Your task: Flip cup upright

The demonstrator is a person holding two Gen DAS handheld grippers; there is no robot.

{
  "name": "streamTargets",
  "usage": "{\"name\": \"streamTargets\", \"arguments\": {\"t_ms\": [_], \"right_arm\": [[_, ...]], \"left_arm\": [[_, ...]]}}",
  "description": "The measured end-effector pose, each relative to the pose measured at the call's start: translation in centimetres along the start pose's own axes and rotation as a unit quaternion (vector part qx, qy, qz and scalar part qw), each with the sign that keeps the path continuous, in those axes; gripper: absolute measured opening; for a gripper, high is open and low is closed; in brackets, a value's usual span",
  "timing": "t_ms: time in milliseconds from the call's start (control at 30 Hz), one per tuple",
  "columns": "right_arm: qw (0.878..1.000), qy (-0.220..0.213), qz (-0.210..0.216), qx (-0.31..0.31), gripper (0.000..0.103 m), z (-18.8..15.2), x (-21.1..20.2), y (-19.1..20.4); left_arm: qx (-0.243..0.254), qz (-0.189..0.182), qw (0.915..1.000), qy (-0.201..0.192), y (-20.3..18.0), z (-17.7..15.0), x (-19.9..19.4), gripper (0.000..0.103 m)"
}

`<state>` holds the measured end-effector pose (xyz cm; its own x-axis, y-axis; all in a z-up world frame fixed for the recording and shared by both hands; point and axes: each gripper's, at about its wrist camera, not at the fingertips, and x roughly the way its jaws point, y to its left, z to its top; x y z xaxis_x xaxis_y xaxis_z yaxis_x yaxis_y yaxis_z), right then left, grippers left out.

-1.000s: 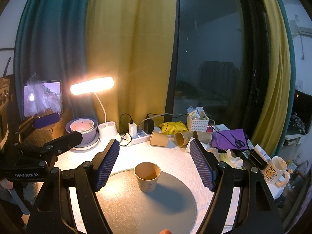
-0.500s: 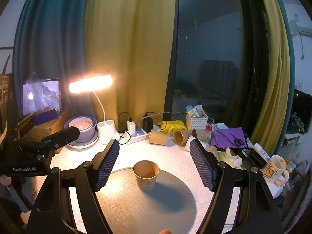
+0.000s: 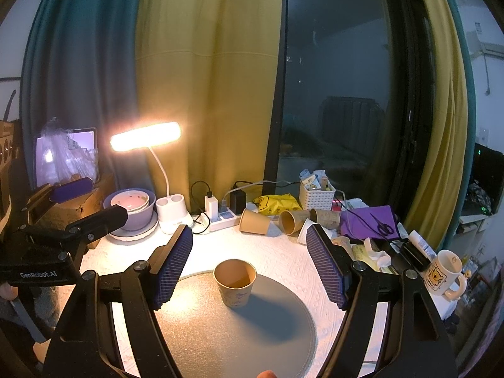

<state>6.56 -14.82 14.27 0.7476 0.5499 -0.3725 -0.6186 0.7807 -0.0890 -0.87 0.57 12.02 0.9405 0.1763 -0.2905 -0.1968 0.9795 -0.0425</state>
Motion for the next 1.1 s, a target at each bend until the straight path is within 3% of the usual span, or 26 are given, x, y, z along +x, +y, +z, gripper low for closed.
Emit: {"name": "streamTargets", "arguments": {"t_ms": [1100], "right_arm": [[1.000,0.001,0.000,0.002,0.078,-0.19,-0.12,-0.22]], "left_arm": [[0.000,-0.007,1.0000,0.002,-0.20,0.15,-0.13,0.096]]}}
